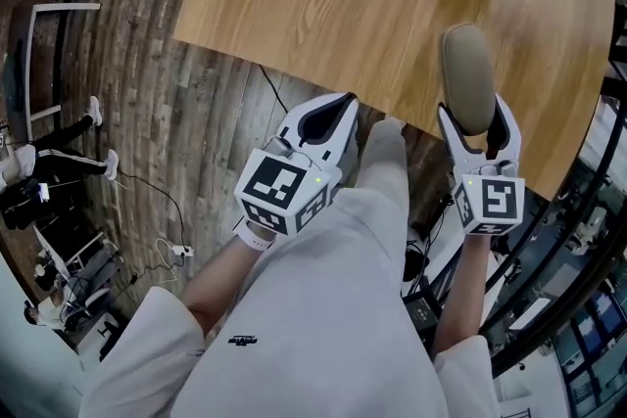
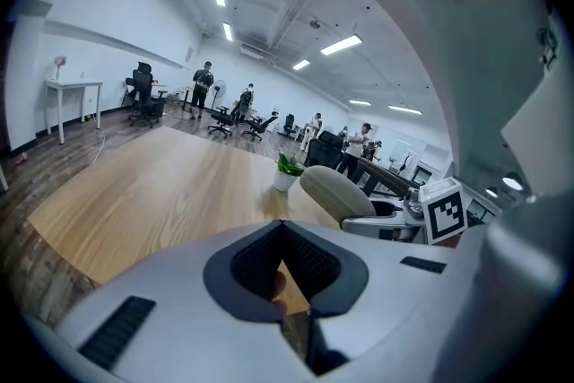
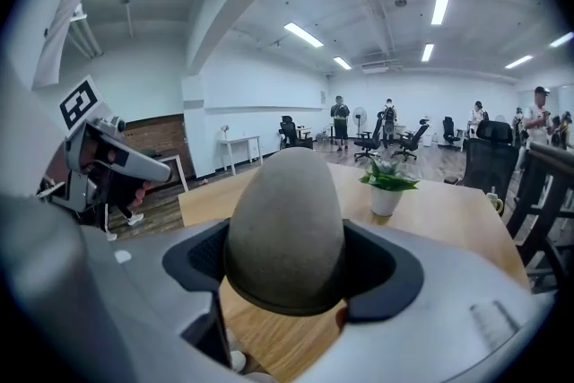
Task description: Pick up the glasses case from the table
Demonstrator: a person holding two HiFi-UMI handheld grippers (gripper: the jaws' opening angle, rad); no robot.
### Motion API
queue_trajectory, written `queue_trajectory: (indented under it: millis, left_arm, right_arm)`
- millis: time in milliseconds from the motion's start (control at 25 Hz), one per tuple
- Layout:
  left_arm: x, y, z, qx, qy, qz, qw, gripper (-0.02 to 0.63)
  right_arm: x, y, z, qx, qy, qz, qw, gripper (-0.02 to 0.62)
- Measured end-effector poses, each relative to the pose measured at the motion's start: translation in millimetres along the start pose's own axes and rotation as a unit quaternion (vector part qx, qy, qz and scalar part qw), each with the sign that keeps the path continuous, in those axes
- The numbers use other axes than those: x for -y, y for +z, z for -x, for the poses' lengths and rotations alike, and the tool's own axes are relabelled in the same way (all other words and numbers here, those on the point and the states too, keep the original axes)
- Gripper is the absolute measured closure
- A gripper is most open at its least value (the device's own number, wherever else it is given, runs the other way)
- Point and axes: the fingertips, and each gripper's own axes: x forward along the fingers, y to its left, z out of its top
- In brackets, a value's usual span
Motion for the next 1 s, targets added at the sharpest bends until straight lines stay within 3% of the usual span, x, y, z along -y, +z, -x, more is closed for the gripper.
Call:
queue_trajectory:
  millis: [480,1000]
  left_arm:
    - [-10,40,47,0.054,0.009,-0.008,0.9985,0.604]
    - [4,77,85,0.108,-0.003,-0.044,0.9931,0.604]
  right_arm:
    - [-19,66,55,0.059,-0.038,-0.01,0.997,0.218]
    - [-35,105,114,0.113,-0.077,-0.005,0.991,0.218]
